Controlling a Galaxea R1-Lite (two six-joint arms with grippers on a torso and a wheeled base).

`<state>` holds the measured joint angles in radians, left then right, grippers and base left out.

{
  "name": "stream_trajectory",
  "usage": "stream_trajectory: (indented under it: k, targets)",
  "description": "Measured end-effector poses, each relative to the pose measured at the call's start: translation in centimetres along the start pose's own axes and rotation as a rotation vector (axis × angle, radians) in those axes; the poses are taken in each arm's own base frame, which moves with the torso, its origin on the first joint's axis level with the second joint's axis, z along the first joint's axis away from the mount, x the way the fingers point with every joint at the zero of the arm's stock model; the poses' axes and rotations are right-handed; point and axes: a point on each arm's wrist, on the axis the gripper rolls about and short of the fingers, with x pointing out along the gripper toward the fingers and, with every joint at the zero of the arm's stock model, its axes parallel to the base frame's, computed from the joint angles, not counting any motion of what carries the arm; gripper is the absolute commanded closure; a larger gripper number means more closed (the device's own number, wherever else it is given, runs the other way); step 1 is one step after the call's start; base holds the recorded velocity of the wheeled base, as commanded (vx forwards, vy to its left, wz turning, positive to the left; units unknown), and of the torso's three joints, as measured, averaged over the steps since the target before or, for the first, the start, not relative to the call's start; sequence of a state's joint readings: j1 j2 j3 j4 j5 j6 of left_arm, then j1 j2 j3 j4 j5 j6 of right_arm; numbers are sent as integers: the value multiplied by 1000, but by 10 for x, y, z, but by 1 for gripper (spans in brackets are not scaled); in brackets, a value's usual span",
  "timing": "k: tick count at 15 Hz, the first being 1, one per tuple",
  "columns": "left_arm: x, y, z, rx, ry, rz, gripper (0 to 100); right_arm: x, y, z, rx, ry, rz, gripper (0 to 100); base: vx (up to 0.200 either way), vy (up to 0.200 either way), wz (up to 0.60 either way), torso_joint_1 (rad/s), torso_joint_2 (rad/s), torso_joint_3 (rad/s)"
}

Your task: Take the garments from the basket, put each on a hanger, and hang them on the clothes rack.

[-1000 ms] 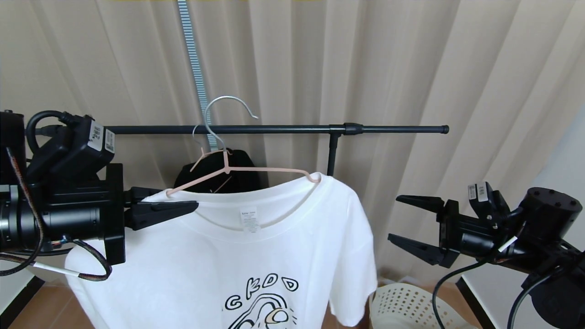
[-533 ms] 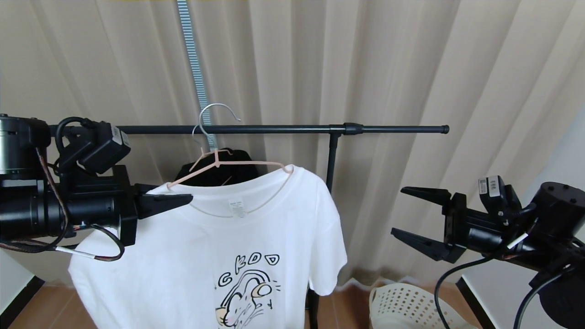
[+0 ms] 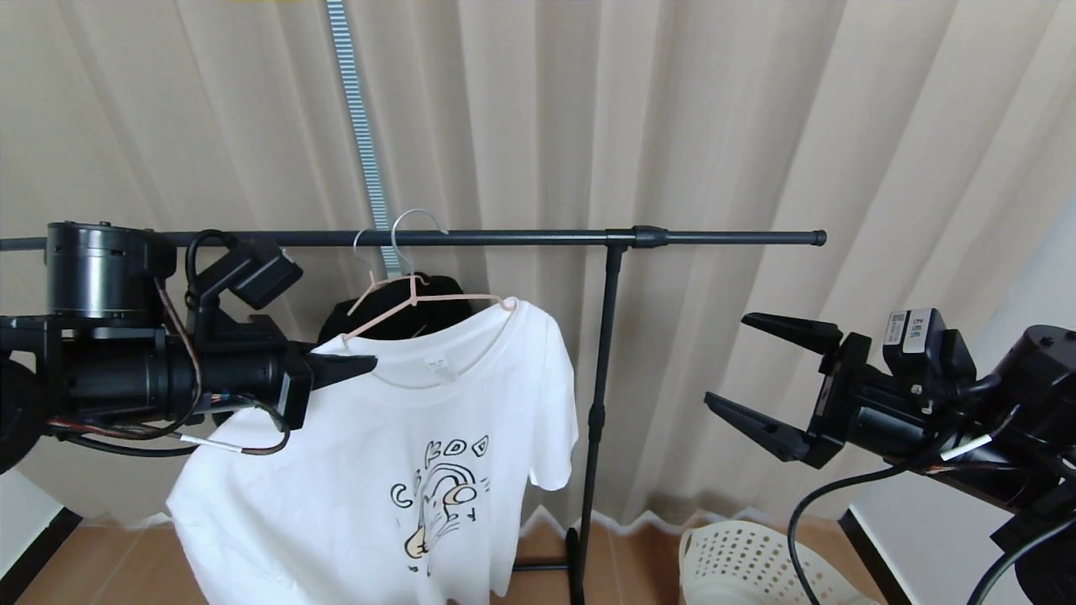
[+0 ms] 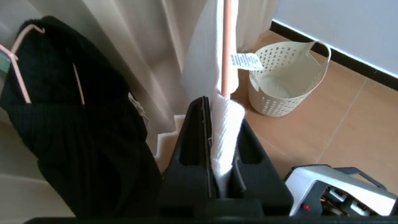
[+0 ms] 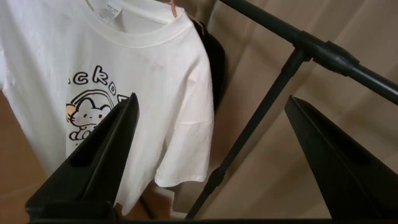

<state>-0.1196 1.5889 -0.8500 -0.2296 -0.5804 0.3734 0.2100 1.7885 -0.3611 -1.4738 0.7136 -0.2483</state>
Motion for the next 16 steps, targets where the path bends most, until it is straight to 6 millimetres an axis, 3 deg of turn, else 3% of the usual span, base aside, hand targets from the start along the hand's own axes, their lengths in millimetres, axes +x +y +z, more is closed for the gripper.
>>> stream_trajectory:
  k: [6, 9, 16]
  targets:
    - [40, -5, 22, -175, 33, 108, 100, 0, 1, 4, -8, -11, 1, 0, 0, 0, 0, 0, 0, 0]
    - [73, -2, 32, -280, 46, 200, 100, 0, 1, 3, -6, -8, 2, 0, 0, 0, 0, 0, 0, 0]
    - [115, 8, 33, -380, 25, 200, 100, 1, 1, 0, 0, -1, 3, 0, 0, 0, 0, 0, 0, 0]
